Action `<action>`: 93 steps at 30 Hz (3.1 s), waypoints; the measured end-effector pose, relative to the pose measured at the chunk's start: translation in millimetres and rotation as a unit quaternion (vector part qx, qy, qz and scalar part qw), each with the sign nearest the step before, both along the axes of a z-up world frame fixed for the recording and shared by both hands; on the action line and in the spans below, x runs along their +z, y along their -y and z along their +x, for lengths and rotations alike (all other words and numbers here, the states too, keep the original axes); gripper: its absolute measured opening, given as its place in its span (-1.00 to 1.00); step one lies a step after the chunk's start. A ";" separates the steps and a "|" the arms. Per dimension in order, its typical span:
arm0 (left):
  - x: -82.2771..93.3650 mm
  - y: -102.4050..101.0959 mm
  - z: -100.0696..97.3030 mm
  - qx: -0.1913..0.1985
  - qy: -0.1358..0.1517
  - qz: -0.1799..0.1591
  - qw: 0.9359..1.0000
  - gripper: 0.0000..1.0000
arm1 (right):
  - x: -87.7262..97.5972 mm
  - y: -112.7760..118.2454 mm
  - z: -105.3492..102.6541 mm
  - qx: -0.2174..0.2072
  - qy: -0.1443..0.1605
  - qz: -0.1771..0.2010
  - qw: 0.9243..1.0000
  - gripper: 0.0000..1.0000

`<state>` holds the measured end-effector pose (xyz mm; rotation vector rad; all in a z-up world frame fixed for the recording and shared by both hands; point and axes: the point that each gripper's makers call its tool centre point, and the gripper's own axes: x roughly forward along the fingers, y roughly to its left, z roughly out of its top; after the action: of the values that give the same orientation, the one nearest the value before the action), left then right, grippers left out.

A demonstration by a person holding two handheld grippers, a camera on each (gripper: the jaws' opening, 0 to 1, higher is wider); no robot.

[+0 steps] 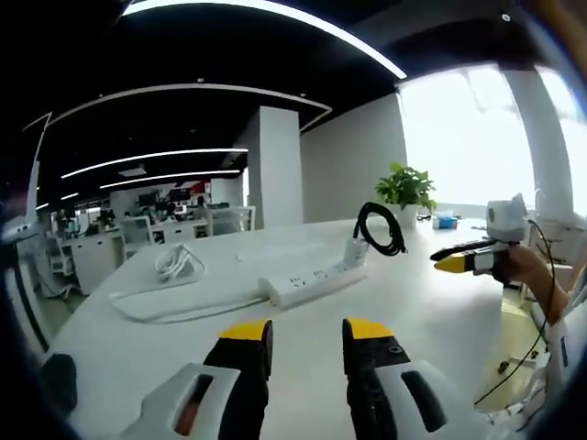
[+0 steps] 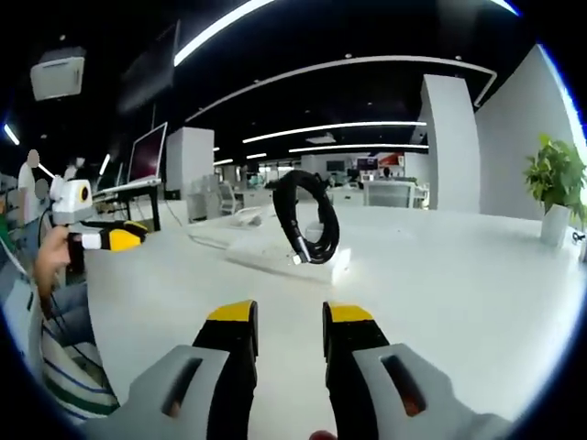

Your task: Straighten the power strip on the desk, plug the charger into it

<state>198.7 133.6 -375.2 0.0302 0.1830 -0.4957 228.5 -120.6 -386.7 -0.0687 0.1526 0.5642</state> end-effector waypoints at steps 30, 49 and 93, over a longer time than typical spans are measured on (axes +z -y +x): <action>-28.6 -34.9 -35.1 0.088 -0.026 0.006 0.996 -0.12 | -4.9 5.6 -35.9 -0.037 -0.012 -0.012 0.999 -0.26; -22.4 -47.3 -39.5 0.128 0.017 0.027 0.991 -0.13 | -9.3 9.0 -36.8 -0.055 -0.006 -0.012 0.998 -0.22; -27.2 -65.3 -41.5 0.162 0.019 0.018 0.987 -0.07 | -20.6 6.0 -32.0 -0.059 -0.022 -0.021 0.998 -0.11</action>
<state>157.3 198.9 -402.4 0.0444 0.1558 -0.1679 196.6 -126.6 -407.3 -0.0876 0.2106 0.4457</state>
